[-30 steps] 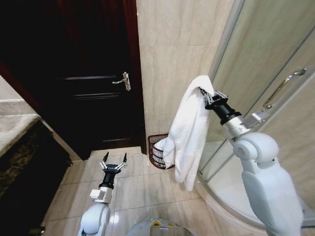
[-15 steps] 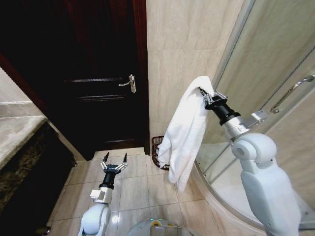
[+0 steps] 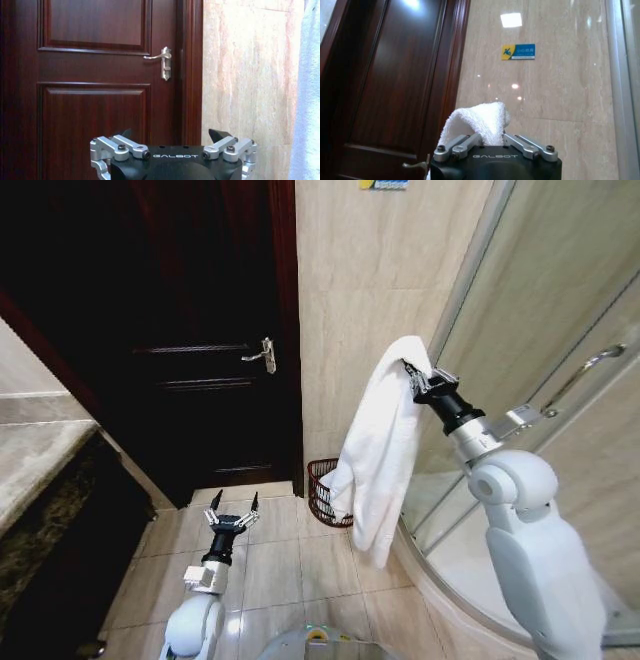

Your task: Discard the used towel into the hamper.

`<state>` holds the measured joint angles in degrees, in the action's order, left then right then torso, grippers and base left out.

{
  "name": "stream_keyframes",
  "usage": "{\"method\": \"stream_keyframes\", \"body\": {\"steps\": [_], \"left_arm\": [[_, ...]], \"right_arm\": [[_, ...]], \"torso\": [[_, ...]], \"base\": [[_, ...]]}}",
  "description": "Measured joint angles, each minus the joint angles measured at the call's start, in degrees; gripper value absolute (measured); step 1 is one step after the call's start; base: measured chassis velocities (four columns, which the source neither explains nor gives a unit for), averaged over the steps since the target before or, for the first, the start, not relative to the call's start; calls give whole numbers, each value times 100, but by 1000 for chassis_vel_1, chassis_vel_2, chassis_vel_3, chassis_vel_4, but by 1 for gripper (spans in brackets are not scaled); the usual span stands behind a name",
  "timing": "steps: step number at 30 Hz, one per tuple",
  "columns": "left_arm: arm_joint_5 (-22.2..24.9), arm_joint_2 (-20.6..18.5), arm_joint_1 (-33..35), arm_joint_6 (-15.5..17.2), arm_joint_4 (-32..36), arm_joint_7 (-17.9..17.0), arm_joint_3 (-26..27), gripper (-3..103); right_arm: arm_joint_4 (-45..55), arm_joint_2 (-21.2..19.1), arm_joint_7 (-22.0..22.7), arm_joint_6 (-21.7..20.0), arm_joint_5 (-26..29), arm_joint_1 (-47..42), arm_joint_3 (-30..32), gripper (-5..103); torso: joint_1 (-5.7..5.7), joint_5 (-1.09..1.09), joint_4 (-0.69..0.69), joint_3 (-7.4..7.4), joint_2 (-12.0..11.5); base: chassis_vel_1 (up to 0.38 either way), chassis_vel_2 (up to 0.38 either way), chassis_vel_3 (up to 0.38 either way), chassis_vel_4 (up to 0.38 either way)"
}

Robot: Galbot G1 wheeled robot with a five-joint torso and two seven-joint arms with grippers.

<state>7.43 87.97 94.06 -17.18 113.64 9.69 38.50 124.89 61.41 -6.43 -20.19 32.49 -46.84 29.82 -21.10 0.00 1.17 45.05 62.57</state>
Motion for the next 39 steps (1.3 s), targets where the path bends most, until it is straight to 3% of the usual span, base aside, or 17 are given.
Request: {"method": "stream_keyframes", "body": {"steps": [11, 16, 20, 27, 33, 39], "left_arm": [[65, -14, -188, -8, -159, 28, 65, 100], [60, 48, -238, 9, -261, 19, 67, 100], [42, 60, -284, -9, -261, -10, 114, 100], [115, -92, -268, 68, -70, -42, 203, 100], [186, -58, -181, 48, 76, -117, 212, 100], [252, 142, -160, -80, 234, -196, 315, 100]], "right_arm": [[-396, -118, 97, 3, 135, 594, -184, 6], [-1012, -164, 100, 93, 303, 1322, -522, 6], [-2112, 124, -123, 208, 272, 2469, -1016, 6], [-3607, 611, -91, 332, -74, 3783, -1480, 6], [-4347, 576, 267, 388, -15, 4427, -1944, 6], [-5342, 610, 517, 751, 318, 5307, -2661, 6]], "torso": [[-138, 1, 0, 166, 303], [-207, 0, 0, 235, 442], [-235, 0, 0, 262, 495], [-234, -1, -2, 259, 490], [-225, 0, -1, 249, 474], [-217, -1, 0, 239, 456]], "base": [[0, 0, 0, 0], [0, 0, 0, 0], [0, 0, 0, 0], [0, 0, 0, 0], [0, 0, 0, 0], [0, 0, 0, 0]]}}
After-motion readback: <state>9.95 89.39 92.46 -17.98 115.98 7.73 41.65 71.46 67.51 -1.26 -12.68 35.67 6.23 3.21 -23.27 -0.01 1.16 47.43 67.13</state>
